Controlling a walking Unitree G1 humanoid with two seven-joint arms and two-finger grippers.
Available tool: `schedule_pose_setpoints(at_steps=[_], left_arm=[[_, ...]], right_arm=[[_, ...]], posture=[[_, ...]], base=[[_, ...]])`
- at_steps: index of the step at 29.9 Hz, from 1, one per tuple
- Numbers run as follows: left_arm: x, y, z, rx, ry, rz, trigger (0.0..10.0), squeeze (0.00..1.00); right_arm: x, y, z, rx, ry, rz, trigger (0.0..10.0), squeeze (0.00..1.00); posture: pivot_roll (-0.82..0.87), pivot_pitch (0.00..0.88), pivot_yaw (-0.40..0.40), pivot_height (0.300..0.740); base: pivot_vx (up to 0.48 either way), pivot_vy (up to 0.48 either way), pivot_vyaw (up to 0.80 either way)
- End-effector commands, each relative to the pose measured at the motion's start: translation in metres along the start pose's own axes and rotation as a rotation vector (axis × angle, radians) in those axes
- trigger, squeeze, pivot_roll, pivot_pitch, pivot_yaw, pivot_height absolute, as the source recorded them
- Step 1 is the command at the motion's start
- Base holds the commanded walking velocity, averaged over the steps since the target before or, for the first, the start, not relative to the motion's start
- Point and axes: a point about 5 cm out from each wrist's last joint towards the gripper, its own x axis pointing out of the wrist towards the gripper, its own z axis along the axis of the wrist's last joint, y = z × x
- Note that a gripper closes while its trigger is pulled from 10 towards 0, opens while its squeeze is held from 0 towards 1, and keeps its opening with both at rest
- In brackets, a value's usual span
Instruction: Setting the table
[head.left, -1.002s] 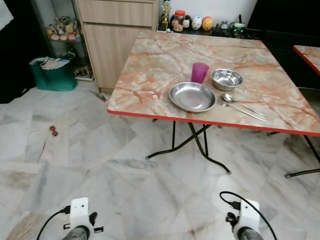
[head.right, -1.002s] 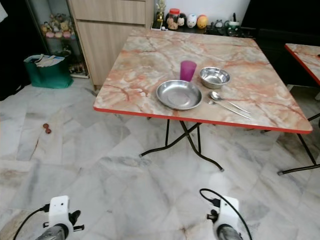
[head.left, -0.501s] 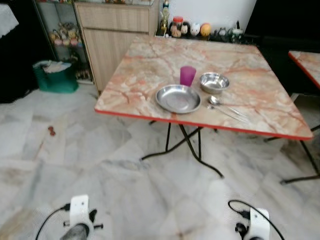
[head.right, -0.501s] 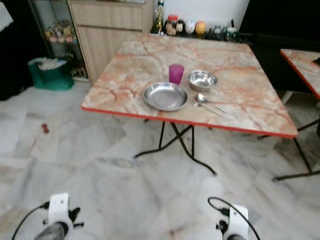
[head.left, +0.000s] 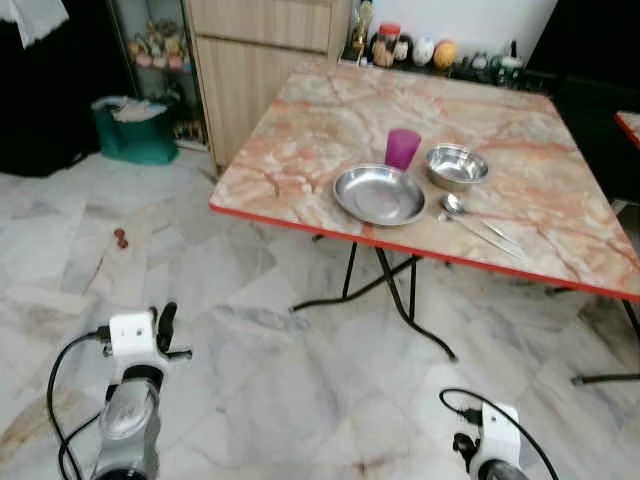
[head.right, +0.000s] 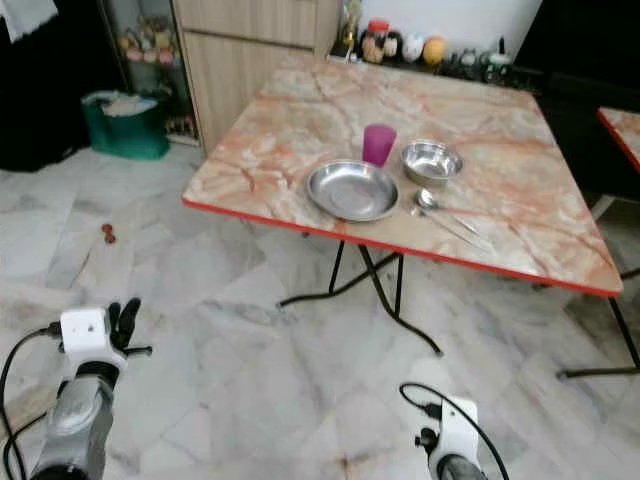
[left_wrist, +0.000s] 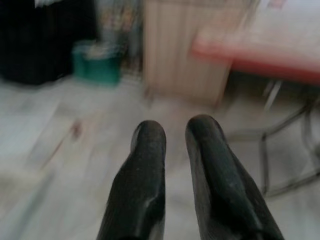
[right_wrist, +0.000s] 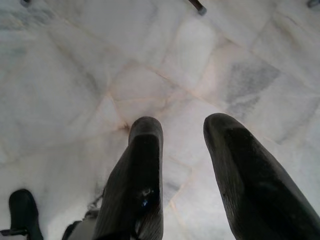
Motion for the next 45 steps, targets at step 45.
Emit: schedule_pose_setpoints(at_steps=[45], left_arm=[[0.031, -0.071, 0.07, -0.083, -0.156, -0.234, 10.0, 0.0]], right_arm=[[0.002, -0.006, 0.013, -0.02, -0.006, 0.002, 10.0, 0.0]], posture=[[0.15, 0.0, -0.123, 0.74]], base=[[0.237, 0.0, -0.17]])
